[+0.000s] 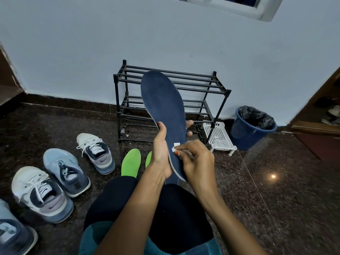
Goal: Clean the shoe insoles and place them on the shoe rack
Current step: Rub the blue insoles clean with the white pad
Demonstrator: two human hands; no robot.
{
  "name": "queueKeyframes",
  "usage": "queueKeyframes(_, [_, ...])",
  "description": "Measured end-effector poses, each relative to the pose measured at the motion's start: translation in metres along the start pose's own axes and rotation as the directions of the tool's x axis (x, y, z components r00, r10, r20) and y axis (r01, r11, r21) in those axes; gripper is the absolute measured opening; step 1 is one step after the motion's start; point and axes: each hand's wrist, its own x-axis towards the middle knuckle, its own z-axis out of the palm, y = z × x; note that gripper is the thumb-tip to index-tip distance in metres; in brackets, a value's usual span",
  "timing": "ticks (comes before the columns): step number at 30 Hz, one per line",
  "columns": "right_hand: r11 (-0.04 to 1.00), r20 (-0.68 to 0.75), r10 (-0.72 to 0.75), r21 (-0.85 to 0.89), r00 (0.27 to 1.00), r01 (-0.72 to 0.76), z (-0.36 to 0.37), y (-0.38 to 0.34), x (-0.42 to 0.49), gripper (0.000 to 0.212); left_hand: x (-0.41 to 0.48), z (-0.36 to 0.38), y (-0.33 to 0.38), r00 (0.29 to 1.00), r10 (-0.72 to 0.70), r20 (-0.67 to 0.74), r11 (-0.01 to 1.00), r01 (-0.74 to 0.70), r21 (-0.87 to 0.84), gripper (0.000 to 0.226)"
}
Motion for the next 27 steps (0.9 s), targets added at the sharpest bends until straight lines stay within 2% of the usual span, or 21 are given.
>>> queueKeyframes(8, [0.99,0.091,0.038,0.129,0.995,-0.05,-0.004,-0.008,-0.022,0.017,0.002,-0.004,0.002,1.0,0.019,0.019,0.998,-0.018,-0.067,0.075])
queueKeyframes(13, [1.0,0.018,-0.01,-0.006,1.0,0.01,-0.003,-0.007,-0.005,0.015,0.0,0.0,-0.001,0.999,-0.031,0.015,0.999,0.03,0.032,0.074])
queueKeyframes(18, [0.998,-0.017,-0.035,-0.053,0.999,0.034,0.001,-0.005,0.003,0.011,-0.004,0.002,-0.001,0.998,-0.056,-0.012,0.982,0.057,0.181,0.074])
queueKeyframes(27, [0.999,0.044,-0.046,0.0,0.998,0.046,-0.002,-0.006,-0.014,0.012,-0.003,0.003,0.002,0.997,-0.075,-0.025,0.99,0.077,0.115,0.079])
